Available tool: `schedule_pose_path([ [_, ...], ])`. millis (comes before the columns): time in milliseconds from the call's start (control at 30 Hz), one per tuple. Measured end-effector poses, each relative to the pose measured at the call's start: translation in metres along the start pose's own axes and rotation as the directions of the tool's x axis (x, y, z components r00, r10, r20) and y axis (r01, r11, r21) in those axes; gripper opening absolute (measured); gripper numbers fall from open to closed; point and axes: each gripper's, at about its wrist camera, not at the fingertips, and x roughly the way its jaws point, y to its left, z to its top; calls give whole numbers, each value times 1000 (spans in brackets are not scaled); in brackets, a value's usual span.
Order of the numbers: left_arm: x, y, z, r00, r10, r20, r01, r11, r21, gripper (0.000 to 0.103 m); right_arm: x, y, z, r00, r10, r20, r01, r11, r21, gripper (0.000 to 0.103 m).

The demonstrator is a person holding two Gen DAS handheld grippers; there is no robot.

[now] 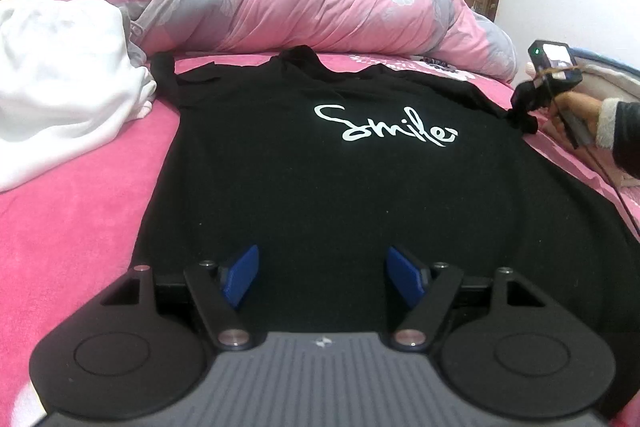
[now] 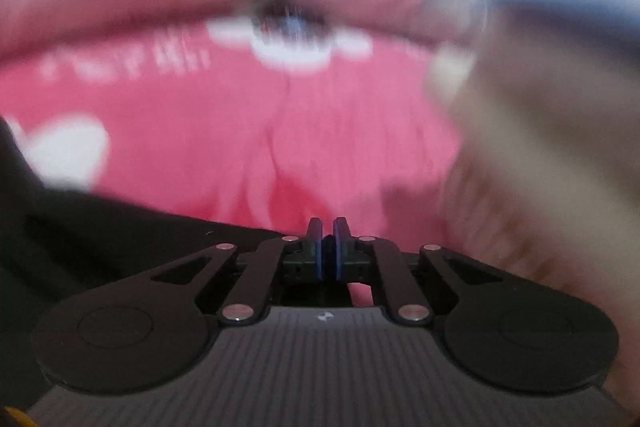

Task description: Fold clothes

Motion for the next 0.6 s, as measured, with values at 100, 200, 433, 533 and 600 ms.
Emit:
schedule_pose_path([
  [100, 0, 0, 0, 1000, 2, 1, -2, 1000, 2, 73, -12, 10, -8, 996, -71, 48, 76, 992, -104, 40],
  [200, 0, 0, 0, 1000, 2, 2, -2, 1000, 3, 73, -38, 17, -12, 987, -91, 130, 114, 976, -186, 63],
  [433, -1, 0, 0, 1000, -5, 5, 5, 1000, -3, 73, -117, 19, -8, 965, -25, 260, 78, 977, -196, 81],
  [533, -1, 1, -1, 1000, -7, 5, 7, 1000, -5, 73, -169, 9, -21, 949, 31, 313, 31, 981, -191, 81],
  [600, -1, 1, -1, 1000, -6, 5, 6, 1000, -4, 73, -209, -5, -37, 939, 73, 337, -13, 984, -176, 81],
])
